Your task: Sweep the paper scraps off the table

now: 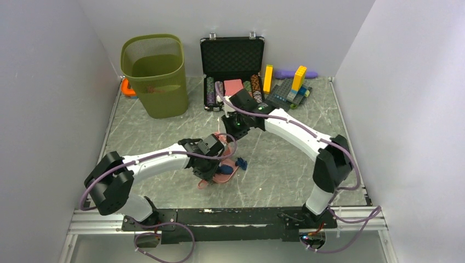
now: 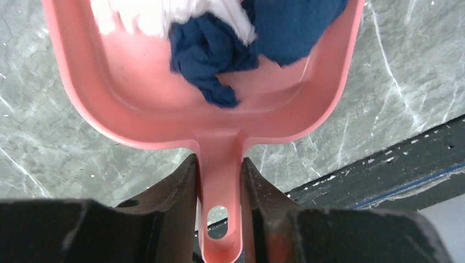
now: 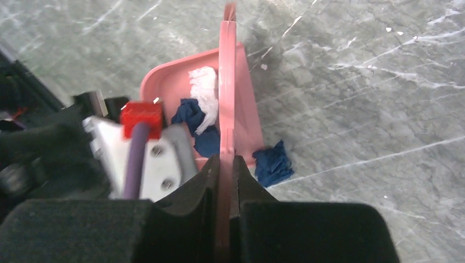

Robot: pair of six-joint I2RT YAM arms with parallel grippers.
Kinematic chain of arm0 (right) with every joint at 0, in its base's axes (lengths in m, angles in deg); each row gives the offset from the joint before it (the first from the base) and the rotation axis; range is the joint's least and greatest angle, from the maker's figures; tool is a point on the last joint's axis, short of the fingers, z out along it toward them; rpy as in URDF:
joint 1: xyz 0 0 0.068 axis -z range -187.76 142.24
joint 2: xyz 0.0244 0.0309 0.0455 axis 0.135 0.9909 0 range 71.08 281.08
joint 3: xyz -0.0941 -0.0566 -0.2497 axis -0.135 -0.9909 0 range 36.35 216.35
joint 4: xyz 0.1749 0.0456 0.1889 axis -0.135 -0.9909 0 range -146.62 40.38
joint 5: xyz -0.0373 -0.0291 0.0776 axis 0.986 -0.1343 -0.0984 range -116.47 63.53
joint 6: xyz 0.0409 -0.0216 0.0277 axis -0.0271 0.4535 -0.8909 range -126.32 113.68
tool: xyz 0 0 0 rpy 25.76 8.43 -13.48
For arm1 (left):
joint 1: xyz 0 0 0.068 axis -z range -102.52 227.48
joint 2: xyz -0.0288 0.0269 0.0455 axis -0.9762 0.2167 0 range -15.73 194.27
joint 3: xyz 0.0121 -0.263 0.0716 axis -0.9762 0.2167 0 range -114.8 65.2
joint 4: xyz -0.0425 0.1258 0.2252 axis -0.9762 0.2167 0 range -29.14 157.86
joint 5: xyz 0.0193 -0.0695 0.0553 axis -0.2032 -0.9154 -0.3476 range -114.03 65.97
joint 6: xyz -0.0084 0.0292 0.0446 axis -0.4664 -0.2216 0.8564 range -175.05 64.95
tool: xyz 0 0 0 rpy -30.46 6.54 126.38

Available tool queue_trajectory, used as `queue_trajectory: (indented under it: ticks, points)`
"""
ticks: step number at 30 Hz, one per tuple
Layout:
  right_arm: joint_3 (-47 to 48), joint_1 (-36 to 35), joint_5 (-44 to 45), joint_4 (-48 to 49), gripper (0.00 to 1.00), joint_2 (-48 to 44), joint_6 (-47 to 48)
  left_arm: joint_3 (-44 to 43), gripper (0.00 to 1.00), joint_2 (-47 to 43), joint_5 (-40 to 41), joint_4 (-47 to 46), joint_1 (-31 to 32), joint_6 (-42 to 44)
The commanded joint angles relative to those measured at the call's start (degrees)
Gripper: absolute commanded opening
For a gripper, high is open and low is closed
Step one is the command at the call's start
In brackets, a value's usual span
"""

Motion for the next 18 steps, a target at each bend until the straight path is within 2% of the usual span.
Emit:
queue_trajectory:
  ticks: [1, 7, 10, 14, 18]
  points:
    - [-1.2, 2.4, -2.7, 0.4, 0.00, -8.5, -1.2, 0.1, 0.00, 1.8, 3.9, -1.8, 0.8, 1.0]
    - [0.0, 4.5, 16.6, -10.2, 0.00, -11.4, -4.6, -0.8, 0.00, 2.8, 4.9, -1.6, 4.5, 2.1]
    - [-0.4, 4.5, 23.3, -15.3, 0.00, -10.6, -6.8, -1.2, 0.00, 2.6, 5.0, -0.8, 5.9, 2.1]
    - [-4.0, 4.4, 28.6, -19.0, 0.00, -9.4, -10.5, -2.0, 0.00, 1.7, 4.4, 0.7, 6.7, 1.9]
    - [-8.6, 4.1, 27.9, -17.5, 0.00, -11.2, -12.6, -2.6, 0.00, 1.2, 2.7, 2.1, 7.8, 2.3]
